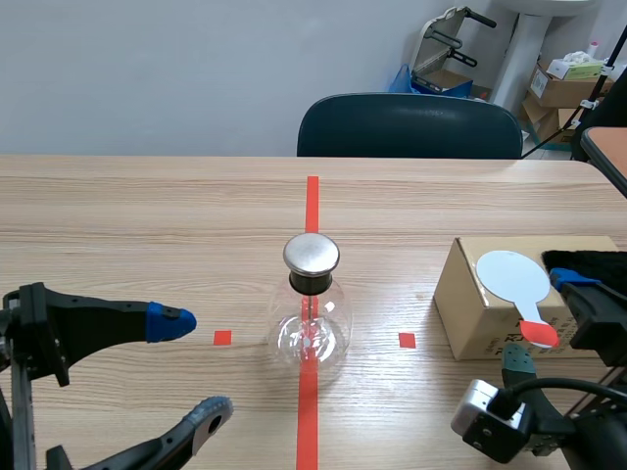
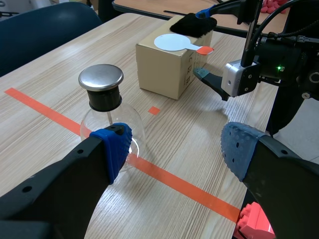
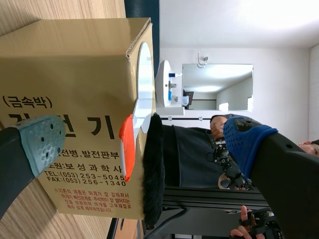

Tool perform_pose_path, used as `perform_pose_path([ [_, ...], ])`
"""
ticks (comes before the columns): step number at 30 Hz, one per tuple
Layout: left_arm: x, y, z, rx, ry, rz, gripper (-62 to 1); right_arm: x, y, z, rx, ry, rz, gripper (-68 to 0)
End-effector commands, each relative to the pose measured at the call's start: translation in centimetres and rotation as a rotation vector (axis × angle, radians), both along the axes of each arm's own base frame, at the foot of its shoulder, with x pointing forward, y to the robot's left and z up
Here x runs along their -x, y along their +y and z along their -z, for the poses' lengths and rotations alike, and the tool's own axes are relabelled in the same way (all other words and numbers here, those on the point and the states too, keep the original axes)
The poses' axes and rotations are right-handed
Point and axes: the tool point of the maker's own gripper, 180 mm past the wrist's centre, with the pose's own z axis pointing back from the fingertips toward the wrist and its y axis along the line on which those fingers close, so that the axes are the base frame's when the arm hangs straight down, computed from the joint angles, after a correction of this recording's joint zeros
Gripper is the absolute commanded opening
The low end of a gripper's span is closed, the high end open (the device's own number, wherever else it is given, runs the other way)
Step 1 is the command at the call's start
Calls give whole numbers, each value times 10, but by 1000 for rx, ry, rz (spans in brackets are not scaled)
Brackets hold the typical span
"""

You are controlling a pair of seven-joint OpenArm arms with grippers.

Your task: Do the electroscope experiment

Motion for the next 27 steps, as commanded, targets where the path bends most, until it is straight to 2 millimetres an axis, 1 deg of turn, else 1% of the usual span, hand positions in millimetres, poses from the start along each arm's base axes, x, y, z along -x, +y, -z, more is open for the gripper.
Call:
perform_pose_path([
  [1,1,-7,-12,43,-16,11,-202,-4,-5,-15,22,-69,7,4],
  [8,1,-7,-12,39,-13,11,-202,0,-5,-12,20,-59,9,4],
  [12,1,-7,-11,36,-12,11,-202,13,-8,-6,4,-29,19,4],
  [14,1,-7,-11,36,-12,11,-202,20,-9,-8,-9,-25,17,4],
  [17,1,-7,-11,40,-12,8,-202,32,-10,-15,-53,-24,8,4],
  [22,-4,-10,-12,55,-13,-23,-202,43,-13,-30,-146,22,-22,4],
  [24,-9,-10,-10,46,-8,-49,-202,45,-16,-39,-188,40,-36,4],
  [27,-23,-7,-8,30,-11,-108,-202,43,-20,-55,-258,68,-53,4],
])
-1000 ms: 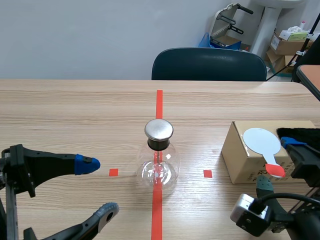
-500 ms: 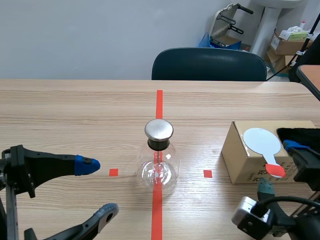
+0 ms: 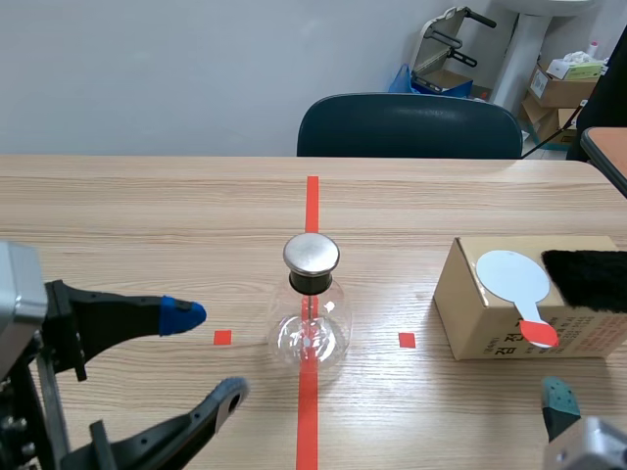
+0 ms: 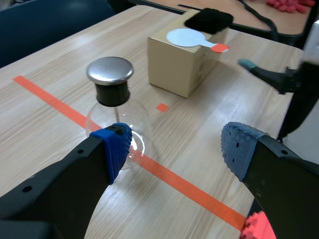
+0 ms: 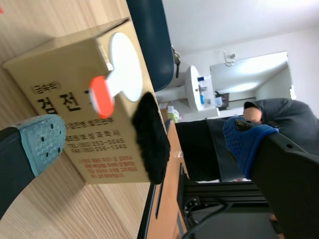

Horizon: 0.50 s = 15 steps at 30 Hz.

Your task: Do the electroscope experiment

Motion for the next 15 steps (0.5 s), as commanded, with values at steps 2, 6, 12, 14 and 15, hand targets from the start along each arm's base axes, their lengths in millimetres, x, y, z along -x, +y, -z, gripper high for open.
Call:
perform_pose_path([
  [2,-17,0,-16,32,-44,-58,-202,-10,-3,-22,-39,-18,-28,4],
  [6,-41,15,-22,13,-76,-158,-202,-19,4,-41,-162,35,-94,4],
  [12,-71,47,-27,-35,-100,-316,-202,-29,23,-63,-339,109,-195,4],
  [14,-76,59,-28,-45,-102,-364,-202,-29,33,-66,-387,160,-242,4],
  [15,-77,64,-29,-48,-103,-383,-202,-28,38,-67,-405,182,-264,4],
])
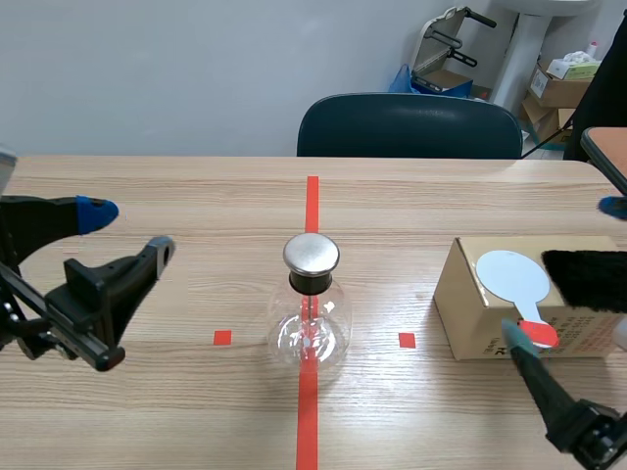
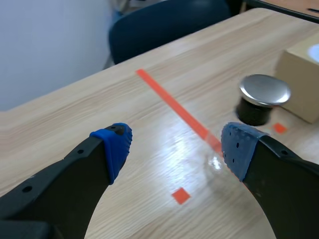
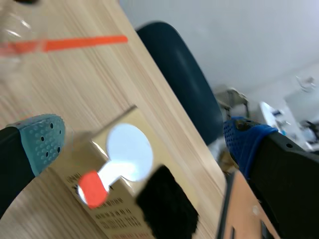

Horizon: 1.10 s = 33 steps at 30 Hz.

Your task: Do the electroscope experiment

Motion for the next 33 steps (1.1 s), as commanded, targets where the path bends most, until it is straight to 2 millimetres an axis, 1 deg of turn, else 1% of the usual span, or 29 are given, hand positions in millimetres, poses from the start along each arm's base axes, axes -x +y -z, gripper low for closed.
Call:
perform_pose_path([
  [1,2,-2,-9,19,-17,-2,-202,-5,4,-11,-24,-16,-22,4],
  [5,2,8,-14,16,-25,-43,-202,2,22,-9,-100,86,-108,4],
  [8,3,12,-19,-7,-28,-56,-202,4,32,-9,-175,155,-158,4],
  [12,4,22,-27,-33,-32,-97,-202,2,41,-17,-270,202,-204,4],
  [16,3,31,-30,-69,-13,-138,-202,-1,46,-29,-367,222,-232,4],
  [20,2,40,-29,-105,24,-177,-202,0,51,-30,-414,281,-262,4],
  [23,1,39,-34,-106,15,-182,-202,2,55,-27,-431,336,-284,4],
  [25,1,38,-36,-106,14,-181,-202,2,56,-29,-458,345,-285,4],
  [29,1,38,-37,-105,10,-181,-202,0,58,-36,-510,342,-289,4],
  [33,1,38,-37,-103,11,-183,-202,-1,59,-39,-510,333,-302,4],
])
